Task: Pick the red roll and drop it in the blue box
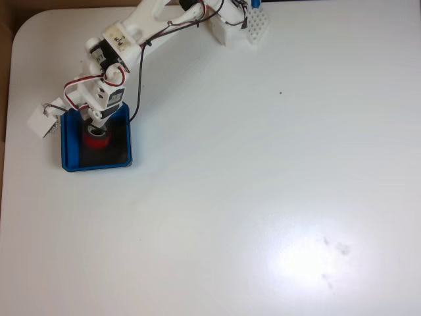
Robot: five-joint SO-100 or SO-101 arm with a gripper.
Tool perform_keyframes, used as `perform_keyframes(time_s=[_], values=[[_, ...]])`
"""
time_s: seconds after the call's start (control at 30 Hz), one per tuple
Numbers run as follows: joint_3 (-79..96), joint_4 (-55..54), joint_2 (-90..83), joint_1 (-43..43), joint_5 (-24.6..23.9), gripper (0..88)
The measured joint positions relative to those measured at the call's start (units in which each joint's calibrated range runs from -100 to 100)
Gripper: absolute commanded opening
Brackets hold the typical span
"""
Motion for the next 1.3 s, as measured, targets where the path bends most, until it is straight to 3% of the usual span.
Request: perform_keyframes(time_s=[0.2,0.47,0.93,1.3], values=[[0.0,0.0,0.0,0.0,0.0,2.1],[0.0,0.0,0.0,0.0,0.0,12.6],[1.6,0.0,-1.7,1.3,-0.1,12.7],[21.3,0.0,-21.2,1.2,0.0,12.7]])
